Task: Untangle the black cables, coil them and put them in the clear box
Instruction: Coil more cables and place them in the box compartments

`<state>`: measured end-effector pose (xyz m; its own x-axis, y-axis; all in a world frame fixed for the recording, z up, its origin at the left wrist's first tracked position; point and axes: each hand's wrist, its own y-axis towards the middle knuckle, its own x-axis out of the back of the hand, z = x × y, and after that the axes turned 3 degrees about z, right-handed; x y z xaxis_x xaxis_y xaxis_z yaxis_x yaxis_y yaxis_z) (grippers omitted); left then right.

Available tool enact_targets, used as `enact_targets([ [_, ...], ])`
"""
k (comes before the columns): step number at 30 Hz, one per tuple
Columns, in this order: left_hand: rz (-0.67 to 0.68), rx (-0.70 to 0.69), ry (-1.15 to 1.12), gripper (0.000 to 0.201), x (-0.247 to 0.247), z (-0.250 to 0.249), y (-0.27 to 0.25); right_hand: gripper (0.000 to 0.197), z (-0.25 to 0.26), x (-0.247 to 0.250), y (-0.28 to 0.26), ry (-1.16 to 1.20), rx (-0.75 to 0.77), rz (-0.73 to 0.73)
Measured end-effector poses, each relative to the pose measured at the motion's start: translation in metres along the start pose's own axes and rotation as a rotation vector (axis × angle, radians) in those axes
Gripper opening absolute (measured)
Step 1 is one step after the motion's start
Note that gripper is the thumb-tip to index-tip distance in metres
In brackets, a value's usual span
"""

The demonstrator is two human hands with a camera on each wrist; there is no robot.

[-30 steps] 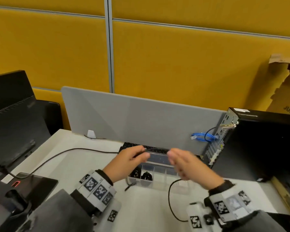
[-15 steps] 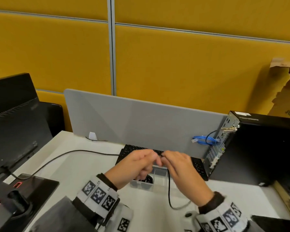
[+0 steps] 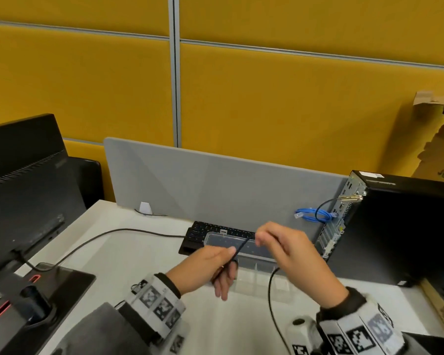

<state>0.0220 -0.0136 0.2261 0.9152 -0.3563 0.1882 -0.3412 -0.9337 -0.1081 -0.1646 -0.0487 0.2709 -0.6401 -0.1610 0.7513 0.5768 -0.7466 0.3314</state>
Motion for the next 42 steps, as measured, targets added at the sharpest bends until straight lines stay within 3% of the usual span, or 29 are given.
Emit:
enact_targets([
  [2,0.109,-0.05,-0.344,0.049,-0.002,-0.014,-0.006,0.017,-0.01,-0.001,0.005,-0.055,-0.022,-0.117],
  [3,0.099,-0.114,-0.468,0.046,-0.002,-0.021,-0.007,0.017,-0.013,-0.006,0.004,-0.14,-0.06,-0.081],
  [6,-0.036,-0.282,-0.692,0.032,-0.003,-0.035,0.0,0.026,-0.01,-0.035,-0.01,-0.329,-0.084,0.3],
  [8,-0.195,-0.297,-0.601,0.028,-0.002,-0.031,0.009,0.026,0.008,-0.053,-0.024,-0.234,-0.023,0.557],
  [9,-0.285,-0.297,-0.45,0.027,-0.001,-0.025,0.012,0.026,0.015,-0.055,-0.028,-0.189,0.012,0.585],
  [11,-0.436,-0.257,0.053,0.026,0.001,-0.013,0.012,0.024,0.019,-0.044,-0.027,-0.125,0.03,0.463],
  [13,-0.399,-0.173,0.386,0.028,0.001,-0.005,0.008,0.023,0.011,-0.024,-0.018,-0.092,0.041,0.18],
  [14,-0.314,-0.115,0.366,0.037,0.001,-0.003,0.006,0.021,0.002,-0.015,-0.013,-0.065,0.033,0.026],
  [16,-0.06,-0.03,0.045,0.052,-0.006,-0.009,-0.003,0.02,-0.019,-0.005,-0.004,-0.05,-0.03,-0.15],
  [17,0.06,-0.027,-0.14,0.053,-0.009,-0.014,-0.008,0.023,-0.026,-0.005,-0.001,-0.084,-0.077,-0.12],
  [19,0.146,-0.118,-0.406,0.044,-0.016,-0.026,-0.011,0.029,-0.036,-0.016,-0.005,-0.278,-0.13,0.154],
  [22,-0.073,-0.257,-0.588,0.035,-0.02,-0.032,-0.001,0.023,-0.014,-0.041,-0.022,-0.326,-0.045,0.556],
  [24,-0.284,-0.262,-0.408,0.031,-0.016,-0.024,0.007,0.026,0.009,-0.045,-0.03,-0.18,-0.005,0.678],
  [25,-0.388,-0.248,-0.153,0.03,-0.013,-0.017,0.008,0.026,0.017,-0.04,-0.03,-0.129,0.013,0.672],
  [26,-0.449,-0.216,0.117,0.03,-0.011,-0.011,0.006,0.024,0.02,-0.032,-0.028,-0.083,0.032,0.601],
  [28,-0.369,-0.113,0.365,0.038,-0.009,-0.003,0.001,0.022,0.014,-0.011,-0.019,-0.016,0.029,0.332],
  [30,-0.127,-0.01,0.139,0.053,-0.011,-0.004,-0.006,0.023,-0.002,0.008,-0.008,0.063,-0.02,0.047],
  [32,0.051,-0.007,-0.234,0.054,-0.013,-0.017,-0.014,0.024,-0.021,0.011,0.0,0.047,-0.076,-0.053],
  [34,0.016,-0.096,-0.544,0.042,-0.017,-0.034,-0.018,0.022,-0.032,0.0,0.0,-0.074,-0.128,0.135],
  [36,-0.103,-0.206,-0.653,0.036,-0.02,-0.042,-0.012,0.023,-0.027,-0.024,-0.01,-0.164,-0.084,0.397],
  [39,-0.276,-0.224,-0.406,0.035,-0.022,-0.032,0.003,0.029,0.004,-0.044,-0.025,-0.114,0.011,0.61],
  [41,-0.425,-0.205,0.062,0.035,-0.021,-0.021,0.005,0.025,0.013,-0.035,-0.021,-0.153,0.055,0.533],
  [42,-0.433,-0.199,0.28,0.037,-0.02,-0.018,0.002,0.024,0.011,-0.026,-0.017,-0.161,0.062,0.44],
])
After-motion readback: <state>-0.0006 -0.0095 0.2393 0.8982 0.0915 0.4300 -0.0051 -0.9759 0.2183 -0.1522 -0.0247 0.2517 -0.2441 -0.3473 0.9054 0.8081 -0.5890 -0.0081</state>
